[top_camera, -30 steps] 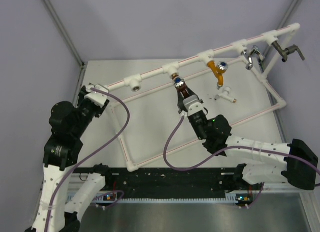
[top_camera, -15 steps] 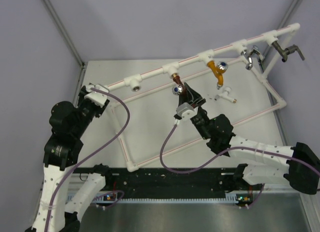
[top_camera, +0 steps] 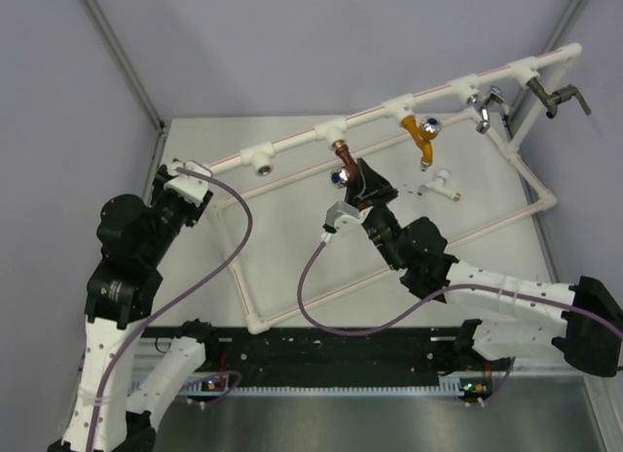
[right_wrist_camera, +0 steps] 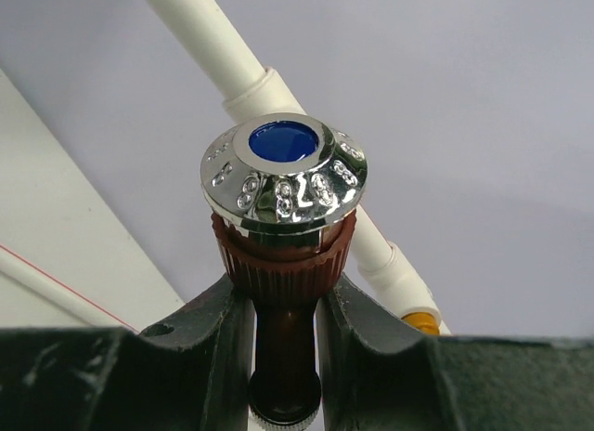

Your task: Install the water faucets

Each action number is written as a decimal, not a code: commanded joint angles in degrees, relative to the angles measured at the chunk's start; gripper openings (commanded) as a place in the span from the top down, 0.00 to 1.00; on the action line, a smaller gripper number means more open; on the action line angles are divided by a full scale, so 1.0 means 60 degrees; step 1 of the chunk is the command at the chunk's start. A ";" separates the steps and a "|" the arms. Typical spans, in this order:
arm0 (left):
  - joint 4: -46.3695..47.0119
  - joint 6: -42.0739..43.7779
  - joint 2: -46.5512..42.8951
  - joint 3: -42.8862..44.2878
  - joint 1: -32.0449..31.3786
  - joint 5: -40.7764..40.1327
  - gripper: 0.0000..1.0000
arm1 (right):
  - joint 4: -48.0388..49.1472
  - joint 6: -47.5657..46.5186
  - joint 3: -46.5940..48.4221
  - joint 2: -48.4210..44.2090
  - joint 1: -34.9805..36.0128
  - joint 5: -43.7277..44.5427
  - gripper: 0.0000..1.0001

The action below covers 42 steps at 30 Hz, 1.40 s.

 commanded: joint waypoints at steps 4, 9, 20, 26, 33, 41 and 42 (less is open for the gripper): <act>-0.0023 -0.0668 -0.0022 0.0368 -0.0342 0.1475 0.88 | -0.1920 -0.1323 0.1125 0.0864 0.0533 0.1373 1.00; -0.0038 -0.0668 -0.0065 0.0339 -0.0357 0.1490 0.88 | -0.1936 -0.1720 0.1359 0.1260 0.0548 0.1959 1.00; -0.0081 -0.0697 -0.0110 0.0339 -0.0357 0.1504 0.88 | -0.4861 0.3182 0.3087 0.1071 -0.0198 0.1420 1.00; -0.0038 -0.0829 -0.0124 0.0383 -0.0342 0.1651 0.88 | -0.4997 0.6478 0.2797 0.0894 -0.0462 0.0891 1.00; 0.0035 -0.0990 -0.0183 0.0441 -0.0357 0.1812 0.88 | -0.4704 0.8548 0.2839 0.1114 -0.0448 0.1241 1.00; 0.0153 -0.1210 -0.0476 0.0325 -0.0357 0.2061 0.88 | -0.4163 0.9863 0.2621 0.1187 -0.0448 0.1871 1.00; 0.0182 -0.1210 -0.0490 0.0295 -0.0357 0.2061 0.88 | -0.4002 1.0288 0.2518 0.1173 -0.0462 0.1973 1.00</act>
